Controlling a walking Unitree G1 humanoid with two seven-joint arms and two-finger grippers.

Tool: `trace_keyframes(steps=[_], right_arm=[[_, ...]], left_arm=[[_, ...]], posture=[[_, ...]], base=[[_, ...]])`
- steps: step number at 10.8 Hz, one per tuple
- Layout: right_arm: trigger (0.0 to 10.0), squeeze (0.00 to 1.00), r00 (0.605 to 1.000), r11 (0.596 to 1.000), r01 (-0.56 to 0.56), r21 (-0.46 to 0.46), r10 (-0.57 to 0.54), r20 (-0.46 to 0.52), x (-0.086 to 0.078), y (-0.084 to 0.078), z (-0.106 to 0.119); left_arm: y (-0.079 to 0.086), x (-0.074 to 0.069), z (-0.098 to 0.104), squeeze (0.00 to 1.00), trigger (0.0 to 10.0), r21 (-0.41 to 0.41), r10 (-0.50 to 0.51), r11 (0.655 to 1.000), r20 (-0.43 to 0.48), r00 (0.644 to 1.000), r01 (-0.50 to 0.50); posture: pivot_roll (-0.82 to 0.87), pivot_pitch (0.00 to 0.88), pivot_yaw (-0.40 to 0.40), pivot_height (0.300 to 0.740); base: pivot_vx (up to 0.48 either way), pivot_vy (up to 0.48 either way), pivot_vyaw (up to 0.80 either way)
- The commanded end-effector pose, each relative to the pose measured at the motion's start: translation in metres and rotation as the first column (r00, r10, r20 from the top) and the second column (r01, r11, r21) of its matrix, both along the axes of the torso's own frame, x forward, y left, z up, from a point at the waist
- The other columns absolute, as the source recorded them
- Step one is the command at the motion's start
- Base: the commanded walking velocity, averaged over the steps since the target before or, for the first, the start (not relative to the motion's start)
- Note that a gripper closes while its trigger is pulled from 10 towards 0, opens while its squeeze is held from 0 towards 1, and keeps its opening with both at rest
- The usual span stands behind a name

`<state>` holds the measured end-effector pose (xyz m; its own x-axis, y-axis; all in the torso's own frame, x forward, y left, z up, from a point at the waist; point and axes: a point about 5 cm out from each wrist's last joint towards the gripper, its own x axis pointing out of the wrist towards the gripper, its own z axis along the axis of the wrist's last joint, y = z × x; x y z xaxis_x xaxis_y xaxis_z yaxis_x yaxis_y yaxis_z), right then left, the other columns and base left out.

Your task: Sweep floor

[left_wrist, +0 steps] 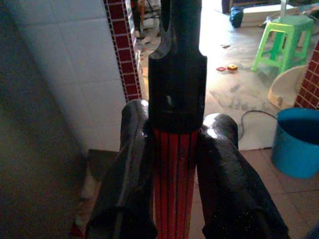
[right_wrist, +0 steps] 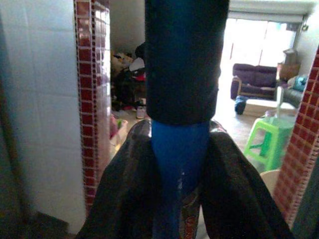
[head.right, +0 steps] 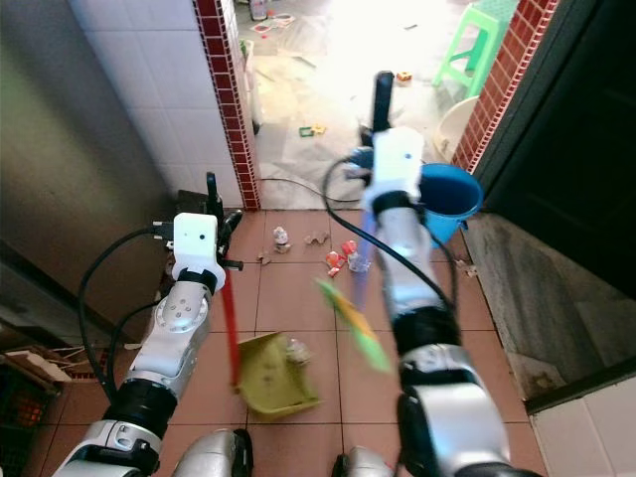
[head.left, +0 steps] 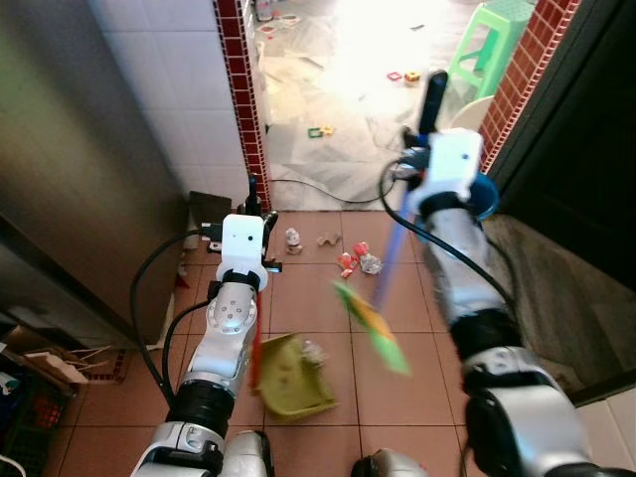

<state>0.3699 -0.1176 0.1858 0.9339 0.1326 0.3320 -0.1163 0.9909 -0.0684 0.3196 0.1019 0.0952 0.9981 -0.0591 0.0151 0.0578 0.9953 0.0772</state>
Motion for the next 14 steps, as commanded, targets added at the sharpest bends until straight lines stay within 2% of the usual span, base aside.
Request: trace_keyframes(steps=[1,2,3,5,6,9,10,11,12,13,14], right_arm=[[10.0,0.0,0.998,0.998,-0.063,0.03,0.062,0.03,0.001,0.017,0.007],[10.0,0.0,0.995,0.994,-0.101,0.044,0.1,0.012,-0.001,0.026,0.003],[10.0,0.0,0.982,0.979,-0.177,0.097,0.183,-0.05,-0.006,0.039,-0.008],[10.0,0.0,0.963,0.95,-0.227,0.214,0.252,-0.099,-0.006,0.04,-0.013],[10.0,0.0,0.955,0.938,-0.253,0.239,0.282,-0.096,-0.007,0.039,-0.01],[10.0,0.0,0.934,0.905,-0.332,0.265,0.355,-0.046,-0.007,0.036,0.02],[10.0,0.0,0.926,0.892,-0.364,0.267,0.378,-0.001,-0.008,0.036,0.041],[10.0,0.0,0.922,0.887,-0.379,0.263,0.387,0.023,-0.009,0.036,0.053],[10.0,0.0,0.925,0.903,-0.379,0.2,0.367,0.098,-0.009,0.032,0.074],[10.0,0.0,0.923,0.929,-0.358,0.091,0.338,0.183,-0.011,0.027,0.092],[10.0,0.0,0.927,0.958,-0.285,-0.028,0.283,0.248,-0.012,0.018,0.101]], left_arm=[[-0.005,0.003,0.007,0.0,10.0,-0.011,-0.016,1.0,0.019,1.0,0.016],[-0.005,0.003,0.005,0.0,10.0,-0.015,-0.016,1.0,0.015,1.0,0.016],[-0.003,0.002,0.005,0.0,10.0,-0.022,-0.006,1.0,0.012,1.0,0.006],[-0.003,0.003,0.003,0.0,10.0,-0.033,-0.002,0.999,0.004,1.0,0.003],[-0.004,0.002,0.003,0.0,10.0,-0.036,-0.005,0.999,0.002,1.0,0.005],[-0.007,0.004,0.003,0.0,10.0,-0.039,-0.005,0.999,0.002,1.0,0.005],[-0.006,0.003,0.001,0.0,10.0,-0.039,-0.005,0.999,-0.004,1.0,0.004],[-0.006,0.003,0.001,0.0,10.0,-0.039,-0.006,0.999,-0.006,1.0,0.006],[-0.006,0.003,0.001,0.0,10.0,-0.037,-0.01,0.999,-0.008,1.0,0.01],[-0.007,0.004,0.0,0.0,10.0,-0.031,-0.02,0.999,-0.011,1.0,0.02],[-0.009,0.004,-0.001,0.0,10.0,-0.01,-0.043,0.999,-0.025,0.999,0.043]], posture=[[-0.04,0.059,0.01,0.74],[-0.04,0.06,0.007,0.74],[-0.04,0.06,0.0,0.74],[-0.05,0.058,-0.003,0.74],[-0.05,0.054,-0.006,0.74],[-0.06,0.049,-0.013,0.74],[-0.06,0.05,-0.011,0.74],[-0.06,0.05,-0.007,0.74],[-0.06,0.049,-0.001,0.74],[-0.06,0.048,0.005,0.74],[-0.06,0.048,0.008,0.74]], base=[[0.0,0.0,0.0],[0.0,0.0,0.0],[0.0,0.0,0.0],[0.0,0.0,0.0],[0.0,0.0,0.0],[0.0,0.0,0.0],[0.0,0.0,0.0],[0.0,0.0,0.0],[0.0,0.0,0.0],[0.0,0.0,0.0],[0.0,0.0,0.0]])
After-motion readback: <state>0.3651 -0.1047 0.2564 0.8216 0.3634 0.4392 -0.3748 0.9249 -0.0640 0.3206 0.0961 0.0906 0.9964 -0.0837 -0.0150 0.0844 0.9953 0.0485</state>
